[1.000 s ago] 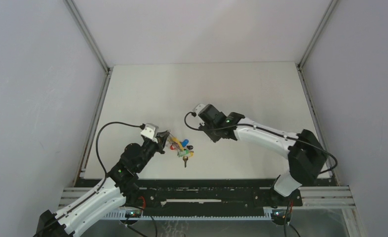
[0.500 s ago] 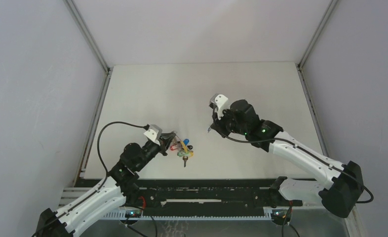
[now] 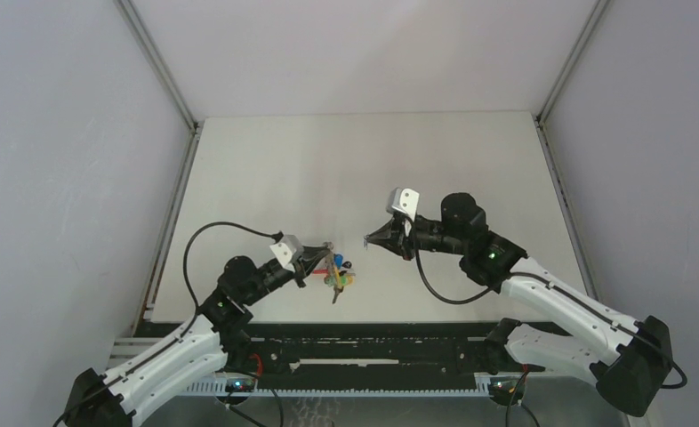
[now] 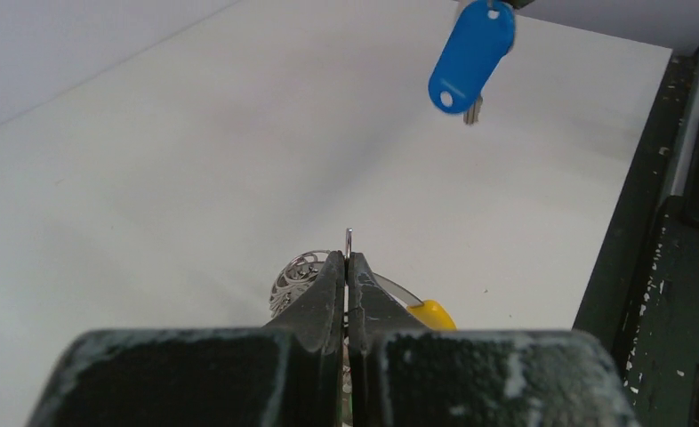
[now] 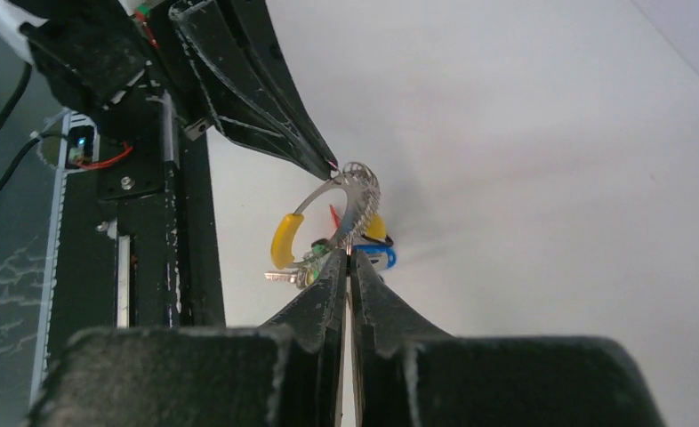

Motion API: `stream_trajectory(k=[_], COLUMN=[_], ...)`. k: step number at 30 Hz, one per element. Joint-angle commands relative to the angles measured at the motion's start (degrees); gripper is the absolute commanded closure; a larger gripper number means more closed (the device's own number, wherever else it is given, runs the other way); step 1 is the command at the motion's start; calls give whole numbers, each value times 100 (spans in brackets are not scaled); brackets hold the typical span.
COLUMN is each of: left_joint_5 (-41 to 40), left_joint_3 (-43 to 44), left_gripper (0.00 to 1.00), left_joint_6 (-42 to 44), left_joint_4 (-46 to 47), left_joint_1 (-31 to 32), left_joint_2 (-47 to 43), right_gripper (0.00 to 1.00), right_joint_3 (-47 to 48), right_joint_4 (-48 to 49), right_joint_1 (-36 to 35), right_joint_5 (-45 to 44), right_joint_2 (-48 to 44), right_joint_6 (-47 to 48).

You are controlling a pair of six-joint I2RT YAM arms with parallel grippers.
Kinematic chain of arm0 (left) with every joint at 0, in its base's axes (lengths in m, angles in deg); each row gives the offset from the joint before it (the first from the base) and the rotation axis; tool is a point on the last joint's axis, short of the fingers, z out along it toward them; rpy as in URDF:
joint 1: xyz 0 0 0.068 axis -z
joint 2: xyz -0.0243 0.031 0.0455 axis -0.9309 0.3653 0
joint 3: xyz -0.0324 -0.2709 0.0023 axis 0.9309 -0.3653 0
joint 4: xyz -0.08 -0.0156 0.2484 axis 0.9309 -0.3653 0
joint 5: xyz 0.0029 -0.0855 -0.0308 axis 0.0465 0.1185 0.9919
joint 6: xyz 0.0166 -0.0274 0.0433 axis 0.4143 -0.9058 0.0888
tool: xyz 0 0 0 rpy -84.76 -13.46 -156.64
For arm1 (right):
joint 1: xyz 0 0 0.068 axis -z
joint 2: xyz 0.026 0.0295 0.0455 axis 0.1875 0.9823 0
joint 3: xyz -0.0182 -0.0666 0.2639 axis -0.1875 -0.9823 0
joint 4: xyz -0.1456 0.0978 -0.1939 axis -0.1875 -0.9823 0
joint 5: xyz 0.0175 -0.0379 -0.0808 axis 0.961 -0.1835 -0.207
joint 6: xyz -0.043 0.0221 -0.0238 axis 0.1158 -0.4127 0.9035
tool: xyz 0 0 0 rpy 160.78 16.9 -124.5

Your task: Put the keys on the keyring

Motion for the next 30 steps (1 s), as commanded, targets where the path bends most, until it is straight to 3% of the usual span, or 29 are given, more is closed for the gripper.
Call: stream_trajectory(k=[1, 10, 16, 30], left_joint_5=[646, 1499, 1634, 1956], left_joint_3=[393, 362, 556, 585], left_gripper=[100, 100, 100, 100], left_joint_6=[468, 1171, 1530, 1881], left_joint_4=[655, 817, 329, 556], left_joint_1=[-35, -35, -33, -35], left_joint_2=[-184, 140, 487, 794], right_gripper=[100, 100, 100, 100], right_joint_3=[31, 61, 74, 64], right_joint_4=[532, 400, 108, 68], right_joint_1=[134, 320, 268, 115], right_joint_5=[1276, 2190, 1834, 1772], right_joint_2=[172, 661, 789, 1085], right_joint_6=[673, 1820, 2308, 2650])
